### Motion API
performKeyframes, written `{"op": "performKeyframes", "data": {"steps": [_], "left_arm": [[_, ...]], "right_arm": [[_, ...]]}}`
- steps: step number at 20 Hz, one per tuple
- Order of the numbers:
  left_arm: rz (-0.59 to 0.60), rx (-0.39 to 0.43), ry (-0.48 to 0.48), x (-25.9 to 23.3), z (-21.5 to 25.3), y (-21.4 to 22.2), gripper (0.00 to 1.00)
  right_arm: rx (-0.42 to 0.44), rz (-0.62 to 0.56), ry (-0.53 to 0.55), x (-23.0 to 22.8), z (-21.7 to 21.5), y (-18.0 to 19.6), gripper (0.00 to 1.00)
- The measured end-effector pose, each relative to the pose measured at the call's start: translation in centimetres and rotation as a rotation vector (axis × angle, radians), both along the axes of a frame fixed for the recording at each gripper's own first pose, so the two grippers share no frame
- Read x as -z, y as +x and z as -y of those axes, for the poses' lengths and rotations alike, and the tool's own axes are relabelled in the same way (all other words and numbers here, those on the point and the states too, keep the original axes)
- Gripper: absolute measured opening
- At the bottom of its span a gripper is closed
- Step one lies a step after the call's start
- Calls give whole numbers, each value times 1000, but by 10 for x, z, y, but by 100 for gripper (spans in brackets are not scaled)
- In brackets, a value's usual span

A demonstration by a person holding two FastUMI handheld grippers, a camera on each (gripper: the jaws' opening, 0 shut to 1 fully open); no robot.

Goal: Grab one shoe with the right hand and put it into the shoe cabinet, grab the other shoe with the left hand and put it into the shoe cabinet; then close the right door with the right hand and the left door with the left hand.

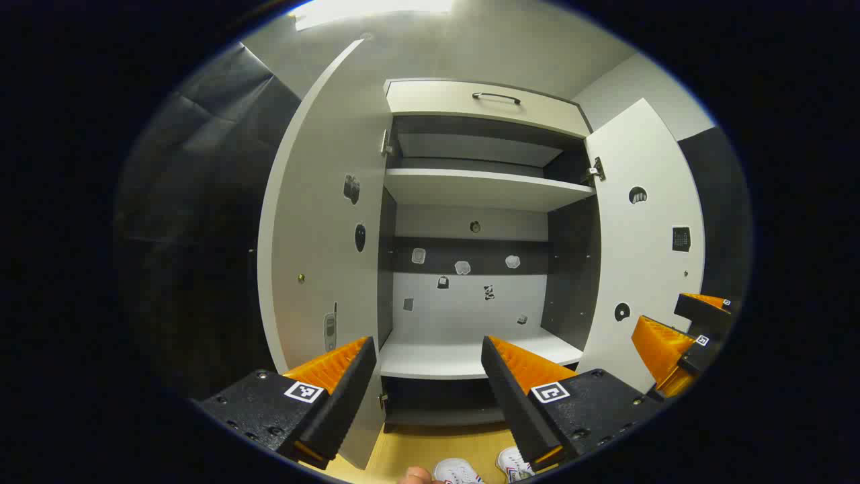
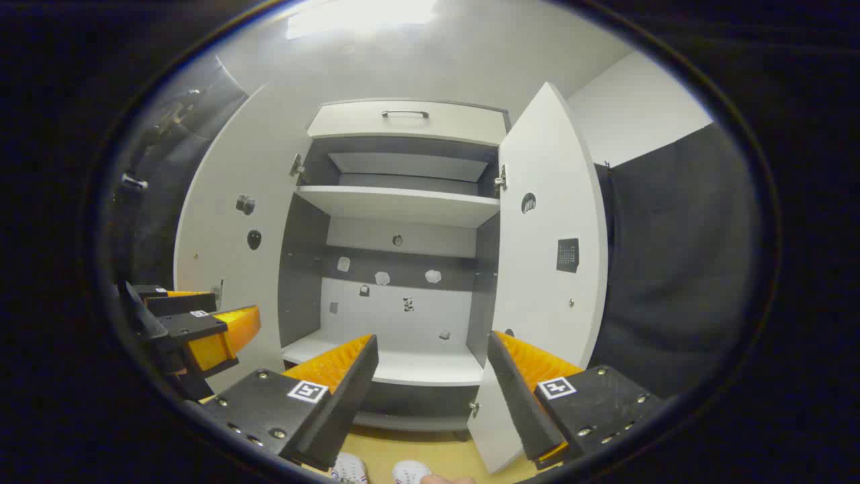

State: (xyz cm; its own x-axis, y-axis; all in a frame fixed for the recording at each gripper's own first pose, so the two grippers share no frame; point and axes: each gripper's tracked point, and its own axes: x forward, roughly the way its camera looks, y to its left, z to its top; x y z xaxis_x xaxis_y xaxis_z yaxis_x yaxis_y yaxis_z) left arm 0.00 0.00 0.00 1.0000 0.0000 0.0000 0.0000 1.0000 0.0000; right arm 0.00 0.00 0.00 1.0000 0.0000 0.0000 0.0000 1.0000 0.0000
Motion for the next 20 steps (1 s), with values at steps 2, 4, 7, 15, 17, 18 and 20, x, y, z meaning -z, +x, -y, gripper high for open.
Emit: {"op": "performKeyframes", "data": {"steps": [2,4,7,15,17,18,20], "left_arm": [[2,-2,2,-1,1,-2,99],[9,1,-14,-3,4,-3,96],[3,6,-13,-2,4,-4,96],[8,3,16,-5,-1,-7,96],[10,1,17,-6,-2,-8,96],[10,-2,20,-6,-4,-8,96],[11,-12,27,-6,-7,-11,96]], "right_arm": [[4,-7,8,2,3,-1,98],[9,-23,26,5,6,-4,98],[22,-28,26,7,9,-3,98],[26,-31,19,11,9,-6,98],[29,-33,19,12,9,-6,98],[29,-34,21,13,9,-6,98],[29,-51,21,20,8,-6,98]]}}
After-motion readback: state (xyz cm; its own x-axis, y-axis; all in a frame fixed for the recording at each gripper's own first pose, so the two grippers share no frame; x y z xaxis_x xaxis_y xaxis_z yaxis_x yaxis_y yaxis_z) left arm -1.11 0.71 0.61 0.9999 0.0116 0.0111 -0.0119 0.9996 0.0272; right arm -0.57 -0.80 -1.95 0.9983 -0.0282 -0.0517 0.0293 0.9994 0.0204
